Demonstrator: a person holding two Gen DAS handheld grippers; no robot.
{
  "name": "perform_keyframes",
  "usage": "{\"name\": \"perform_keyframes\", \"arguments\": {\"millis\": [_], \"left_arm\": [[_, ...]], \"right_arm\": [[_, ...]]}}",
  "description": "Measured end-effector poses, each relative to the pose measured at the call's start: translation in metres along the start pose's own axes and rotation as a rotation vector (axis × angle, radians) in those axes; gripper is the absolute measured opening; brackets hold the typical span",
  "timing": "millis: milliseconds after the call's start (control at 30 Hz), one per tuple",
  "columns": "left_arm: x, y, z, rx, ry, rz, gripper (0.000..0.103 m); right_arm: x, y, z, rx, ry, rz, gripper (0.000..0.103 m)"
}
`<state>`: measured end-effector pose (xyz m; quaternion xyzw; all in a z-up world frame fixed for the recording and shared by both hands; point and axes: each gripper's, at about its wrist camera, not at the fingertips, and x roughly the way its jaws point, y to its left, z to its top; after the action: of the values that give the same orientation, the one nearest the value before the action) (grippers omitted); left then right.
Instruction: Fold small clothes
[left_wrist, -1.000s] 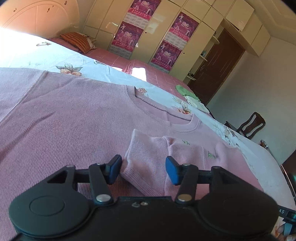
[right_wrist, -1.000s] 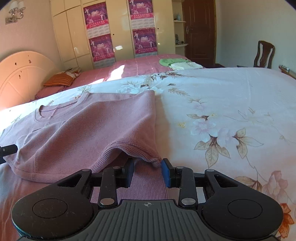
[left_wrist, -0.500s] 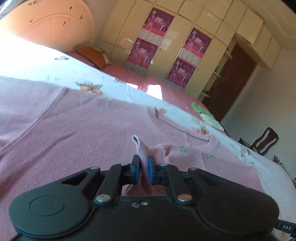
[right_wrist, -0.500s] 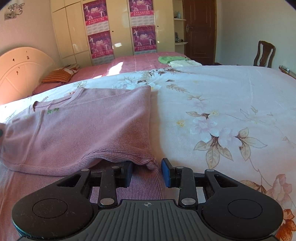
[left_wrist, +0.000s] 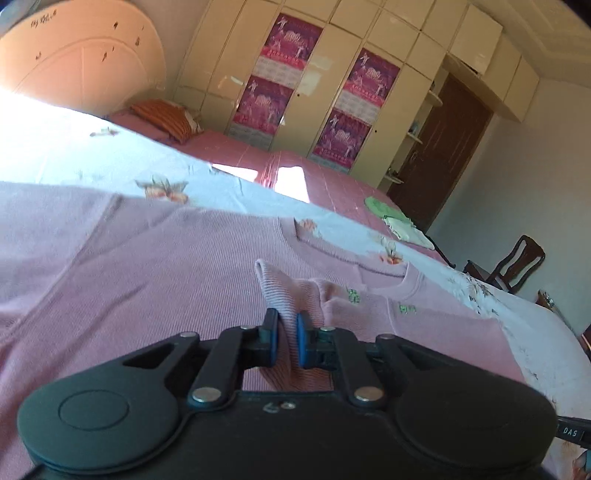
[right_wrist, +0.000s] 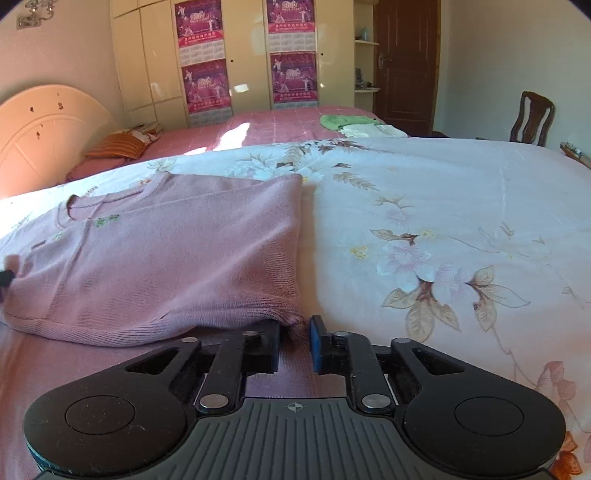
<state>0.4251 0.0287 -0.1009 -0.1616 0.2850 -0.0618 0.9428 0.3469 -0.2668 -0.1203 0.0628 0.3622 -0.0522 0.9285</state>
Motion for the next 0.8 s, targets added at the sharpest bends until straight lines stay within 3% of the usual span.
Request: {"name": "perform_keyframes", "arguments": {"millis": [100,267,300,367,600,700,800], "left_arm": [[0.003,-0.003,-0.002,0.051,0.045,0.010,0.010],[0.013,0.007,-0.011,0.018,0.088,0.006,0.010],[0.013,0.007,-0.011,0.016,0.087,0.008,0.010],[0.013,0.008,-0.011,0.014,0.087,0.007,0.010],[0.015,0.017,-0.009,0.031,0.100,-0.015,0.019],[0.017,0.014,-0.004,0.066,0.110,-0.029,0.011],[0.016,0.008,0.007,0.091,0.081,-0.039,0.010]], "right_arm": [[-0.015,-0.007,0.000,-0.014,0.006,0.009,0.019],[-0.039,0.006,0.013,-0.038,-0.104,0.106,0.019],[-0.032,0.010,0.016,-0.043,-0.094,0.111,0.019],[-0.002,0.014,0.014,-0.063,0.030,0.087,0.019],[0.008,0.012,0.010,-0.087,0.057,0.106,0.018],[0.009,0.011,0.008,-0.088,0.052,0.111,0.018],[0.007,0.008,0.009,-0.060,0.048,0.117,0.018]]}}
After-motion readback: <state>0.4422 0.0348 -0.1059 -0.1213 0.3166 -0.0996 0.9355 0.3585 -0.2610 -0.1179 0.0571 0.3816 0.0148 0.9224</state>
